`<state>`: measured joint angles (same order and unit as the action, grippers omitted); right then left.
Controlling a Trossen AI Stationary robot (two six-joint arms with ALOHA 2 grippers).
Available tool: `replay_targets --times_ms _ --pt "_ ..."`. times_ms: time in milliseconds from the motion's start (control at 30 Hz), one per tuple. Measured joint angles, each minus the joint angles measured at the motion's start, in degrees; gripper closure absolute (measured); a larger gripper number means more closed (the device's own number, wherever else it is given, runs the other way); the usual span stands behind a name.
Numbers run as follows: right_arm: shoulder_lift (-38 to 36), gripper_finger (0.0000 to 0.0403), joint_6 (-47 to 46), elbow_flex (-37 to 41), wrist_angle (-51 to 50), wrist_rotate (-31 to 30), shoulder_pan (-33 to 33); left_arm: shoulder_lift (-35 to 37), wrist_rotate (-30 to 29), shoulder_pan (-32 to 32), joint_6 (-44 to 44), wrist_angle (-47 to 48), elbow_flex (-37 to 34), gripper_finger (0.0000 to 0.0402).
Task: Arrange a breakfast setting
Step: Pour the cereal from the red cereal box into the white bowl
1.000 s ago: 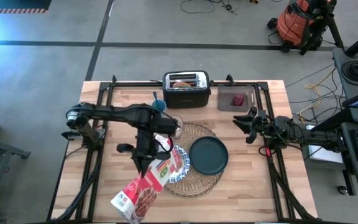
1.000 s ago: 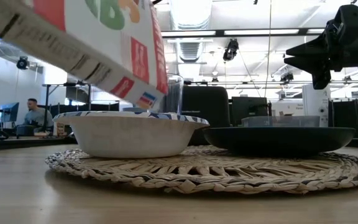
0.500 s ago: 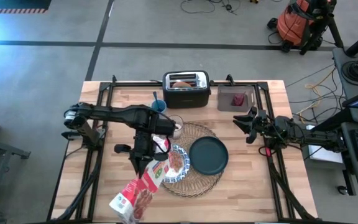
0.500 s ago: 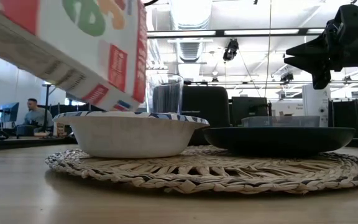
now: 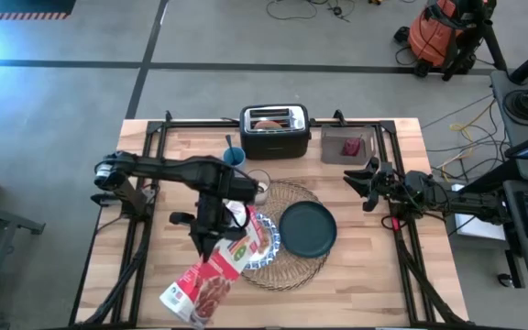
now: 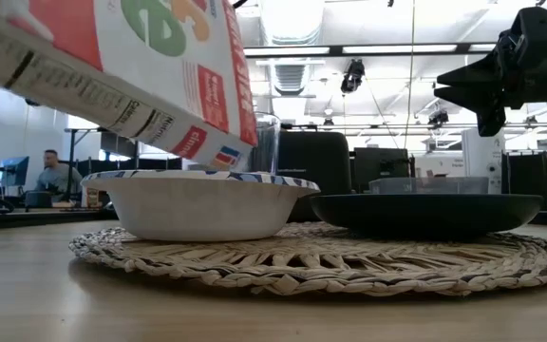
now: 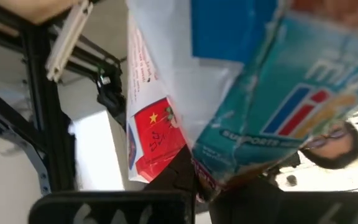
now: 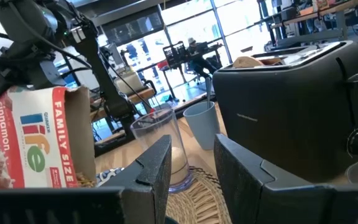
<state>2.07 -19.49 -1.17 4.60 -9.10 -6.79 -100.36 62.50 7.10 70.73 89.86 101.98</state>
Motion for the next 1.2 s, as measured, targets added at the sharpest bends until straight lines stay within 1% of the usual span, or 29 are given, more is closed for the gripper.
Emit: replay_targets --times_ms 100,300,433,567,633,733,833,933,1200 --pt "0.00 0.0291 0.00 0.00 0.00 0.00 0.02 0.14 -2.18 0.41 -2.24 0.21 0.99 0.0402" --pt "0.00 0.0291 0.00 -0.02 0.00 0.00 0.00 1.03 -9.23 1.80 -3.33 0.18 4.49 0.0402" --pt "0.00 0.0291 0.00 -0.01 0.00 0.00 0.01 1.24 -14.55 4.38 -2.75 0.22 9.20 0.0402" --pt "0.00 0.0291 0.00 0.00 0.00 0.02 0.02 1.33 -20.29 7.84 -1.34 0.31 15.51 0.0402" --pt "0.00 0.0291 0.00 0.00 -0.02 0.00 0.00 1.33 -24.34 9.77 0.09 0.30 19.09 0.0402" --pt "0.00 0.0291 0.00 0.00 0.00 0.01 0.00 1.40 -32.24 12.91 1.15 0.28 23.85 0.0402" --pt "0.00 0.0291 0.00 -0.01 0.00 0.01 0.01 1.46 -39.53 16.07 0.98 0.26 27.18 0.0402" --pt "0.00 0.0291 0.00 0.00 -0.02 0.00 0.00 1.69 -44.72 18.65 -1.57 0.28 28.92 0.0402" --pt "0.00 0.0291 0.00 -0.01 -0.02 0.00 0.00 2.59 -59.16 21.34 -16.75 0.16 27.67 0.0401"
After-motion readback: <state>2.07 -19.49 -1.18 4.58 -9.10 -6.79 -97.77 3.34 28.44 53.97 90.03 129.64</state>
